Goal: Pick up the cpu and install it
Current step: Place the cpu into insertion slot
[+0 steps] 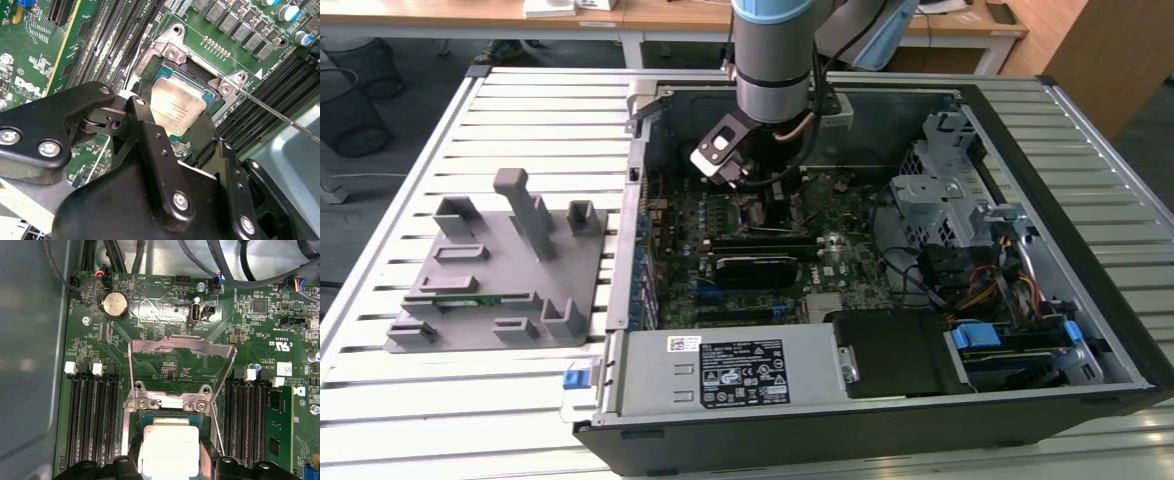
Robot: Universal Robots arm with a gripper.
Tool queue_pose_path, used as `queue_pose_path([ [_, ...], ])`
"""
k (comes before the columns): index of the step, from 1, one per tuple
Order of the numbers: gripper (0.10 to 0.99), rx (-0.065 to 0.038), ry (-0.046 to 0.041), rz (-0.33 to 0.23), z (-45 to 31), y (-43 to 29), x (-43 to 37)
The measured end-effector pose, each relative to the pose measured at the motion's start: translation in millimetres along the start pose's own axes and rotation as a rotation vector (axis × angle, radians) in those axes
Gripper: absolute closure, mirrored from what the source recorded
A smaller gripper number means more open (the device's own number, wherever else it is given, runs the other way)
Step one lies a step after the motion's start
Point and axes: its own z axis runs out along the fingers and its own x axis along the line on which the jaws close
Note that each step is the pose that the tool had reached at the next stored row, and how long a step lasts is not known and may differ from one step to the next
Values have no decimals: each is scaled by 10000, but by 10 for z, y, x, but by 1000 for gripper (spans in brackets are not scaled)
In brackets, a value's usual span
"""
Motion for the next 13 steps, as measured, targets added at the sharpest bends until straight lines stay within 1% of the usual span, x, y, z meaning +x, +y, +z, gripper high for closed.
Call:
queue_pose_path([
  [6,537,-9,13,0,6,2,2],
  [7,475,-4,6,0,4,1,1],
  [10,475,1,-1,-1,-3,0,0],
  [13,475,-1,1,0,-28,2,0],
])
